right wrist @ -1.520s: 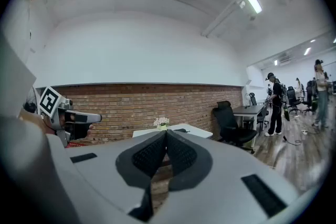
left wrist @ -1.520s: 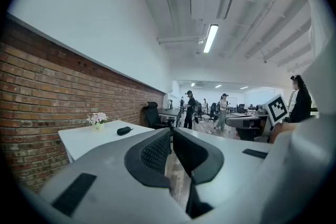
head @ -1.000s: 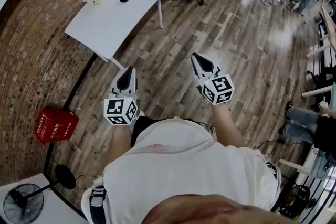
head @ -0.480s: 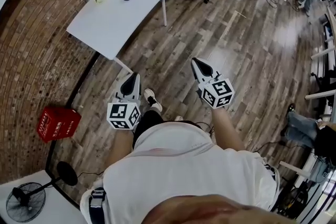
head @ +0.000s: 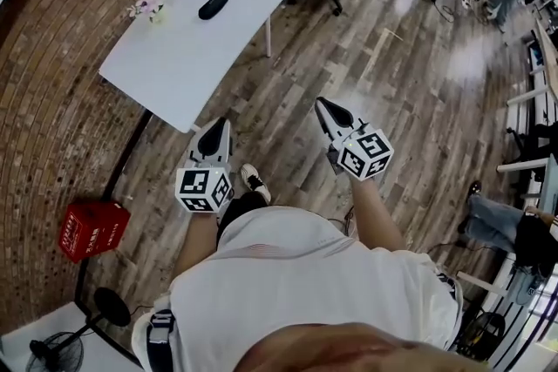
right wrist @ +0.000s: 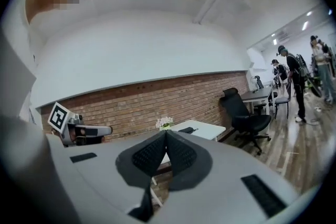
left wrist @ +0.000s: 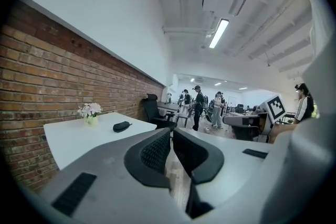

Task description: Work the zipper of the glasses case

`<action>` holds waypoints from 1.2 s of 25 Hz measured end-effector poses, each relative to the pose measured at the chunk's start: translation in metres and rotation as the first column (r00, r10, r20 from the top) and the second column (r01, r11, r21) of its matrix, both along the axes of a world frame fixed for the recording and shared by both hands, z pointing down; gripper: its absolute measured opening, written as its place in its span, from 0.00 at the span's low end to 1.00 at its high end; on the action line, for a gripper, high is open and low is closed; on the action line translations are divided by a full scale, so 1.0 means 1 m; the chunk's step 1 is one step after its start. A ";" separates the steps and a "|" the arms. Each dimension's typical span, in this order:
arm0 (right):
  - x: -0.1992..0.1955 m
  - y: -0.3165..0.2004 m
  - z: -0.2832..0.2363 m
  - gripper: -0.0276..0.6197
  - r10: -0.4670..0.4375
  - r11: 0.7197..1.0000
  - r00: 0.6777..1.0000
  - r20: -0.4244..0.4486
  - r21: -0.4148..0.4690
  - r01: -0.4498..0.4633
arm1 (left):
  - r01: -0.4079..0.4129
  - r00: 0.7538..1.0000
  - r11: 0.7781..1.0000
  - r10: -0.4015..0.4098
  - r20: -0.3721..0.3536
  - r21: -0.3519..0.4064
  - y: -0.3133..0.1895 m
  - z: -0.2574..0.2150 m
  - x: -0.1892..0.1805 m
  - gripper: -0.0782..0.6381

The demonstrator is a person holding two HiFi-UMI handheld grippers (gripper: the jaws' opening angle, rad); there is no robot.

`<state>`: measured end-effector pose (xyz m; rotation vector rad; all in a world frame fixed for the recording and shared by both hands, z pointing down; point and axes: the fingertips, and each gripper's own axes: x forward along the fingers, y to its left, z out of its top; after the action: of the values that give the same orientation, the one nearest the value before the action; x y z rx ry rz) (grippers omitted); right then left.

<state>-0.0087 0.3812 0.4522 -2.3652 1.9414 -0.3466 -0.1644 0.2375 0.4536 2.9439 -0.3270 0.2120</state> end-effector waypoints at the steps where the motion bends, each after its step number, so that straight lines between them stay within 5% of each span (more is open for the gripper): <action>1: 0.005 -0.013 -0.005 0.12 -0.007 1.000 1.000 0.010 0.012 0.007 | -0.008 1.000 1.000 0.008 -0.001 -0.003 -0.012 -0.002 0.007 0.15; 12: 0.035 -0.134 -0.039 0.12 -0.063 0.996 0.996 -0.068 0.052 0.067 | -0.041 0.999 0.999 0.040 -0.035 -0.007 -0.126 -0.022 0.052 0.15; 21: 0.042 -0.221 -0.034 0.12 -0.178 0.984 0.979 -0.095 0.000 0.179 | 0.050 0.998 0.996 -0.053 -0.041 -0.068 -0.199 -0.007 0.057 0.15; 30: 0.110 -0.323 -0.015 0.12 -0.232 0.973 0.962 -0.143 -0.050 0.227 | 0.203 0.979 0.977 -0.204 -0.015 -0.059 -0.276 -0.001 0.094 0.15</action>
<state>0.1016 0.0582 0.4370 -2.2470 2.3030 -0.2205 -0.0709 -0.0385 0.4523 2.8285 -0.6042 0.1599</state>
